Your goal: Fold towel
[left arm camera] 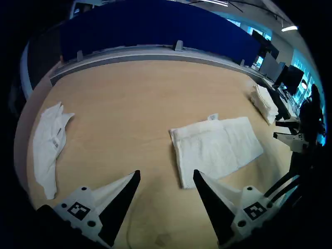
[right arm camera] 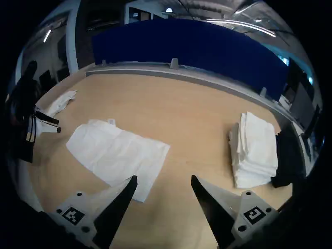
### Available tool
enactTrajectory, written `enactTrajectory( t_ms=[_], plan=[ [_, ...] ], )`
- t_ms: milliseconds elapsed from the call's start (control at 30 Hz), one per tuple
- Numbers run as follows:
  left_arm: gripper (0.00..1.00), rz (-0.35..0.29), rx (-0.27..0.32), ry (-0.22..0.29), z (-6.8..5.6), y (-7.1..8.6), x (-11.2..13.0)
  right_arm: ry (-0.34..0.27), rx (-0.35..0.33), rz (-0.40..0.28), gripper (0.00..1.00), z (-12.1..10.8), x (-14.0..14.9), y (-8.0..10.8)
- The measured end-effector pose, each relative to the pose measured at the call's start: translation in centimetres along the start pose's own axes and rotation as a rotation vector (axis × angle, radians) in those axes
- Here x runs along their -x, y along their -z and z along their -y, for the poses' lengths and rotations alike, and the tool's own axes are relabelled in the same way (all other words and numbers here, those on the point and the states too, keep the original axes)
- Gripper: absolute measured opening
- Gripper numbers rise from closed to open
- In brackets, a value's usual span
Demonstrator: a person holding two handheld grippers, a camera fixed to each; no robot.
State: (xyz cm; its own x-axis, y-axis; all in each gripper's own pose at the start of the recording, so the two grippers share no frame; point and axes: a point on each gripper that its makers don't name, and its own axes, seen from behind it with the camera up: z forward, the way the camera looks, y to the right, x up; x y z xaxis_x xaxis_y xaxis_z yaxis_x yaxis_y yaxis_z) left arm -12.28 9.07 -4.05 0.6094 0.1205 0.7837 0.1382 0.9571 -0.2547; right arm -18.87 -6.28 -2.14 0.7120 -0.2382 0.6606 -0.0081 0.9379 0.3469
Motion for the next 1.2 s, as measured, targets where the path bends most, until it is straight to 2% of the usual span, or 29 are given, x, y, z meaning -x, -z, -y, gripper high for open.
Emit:
enactTrajectory(
  t_ms=[167, 367, 867, 1000, 1200],
  plan=[
    [0.95, -0.018, -0.02, 0.009, 0.4, 0.8, 0.0, 0.01, -0.012, 0.0, 1.0, 0.2, 0.2, 0.2],
    [0.95, -0.029, -0.06, 0.032, 1.3, 2.4, 1.3, 0.046, -0.049, 0.007, 1.0, 0.9, 0.4, 0.0],
    [0.95, -0.039, -0.163, 0.139, 3.5, 8.6, 7.1, 0.196, -0.193, 0.048, 1.0, 4.9, 1.3, -1.0],
    [0.95, -0.034, -0.182, 0.156, 3.9, 9.4, 8.2, 0.221, -0.213, 0.06, 1.0, 5.2, 1.6, -1.2],
    [0.95, -0.034, -0.191, 0.173, 3.8, 10.3, 9.1, 0.238, -0.225, 0.085, 1.0, 5.2, 2.6, -1.7]
  ],
)
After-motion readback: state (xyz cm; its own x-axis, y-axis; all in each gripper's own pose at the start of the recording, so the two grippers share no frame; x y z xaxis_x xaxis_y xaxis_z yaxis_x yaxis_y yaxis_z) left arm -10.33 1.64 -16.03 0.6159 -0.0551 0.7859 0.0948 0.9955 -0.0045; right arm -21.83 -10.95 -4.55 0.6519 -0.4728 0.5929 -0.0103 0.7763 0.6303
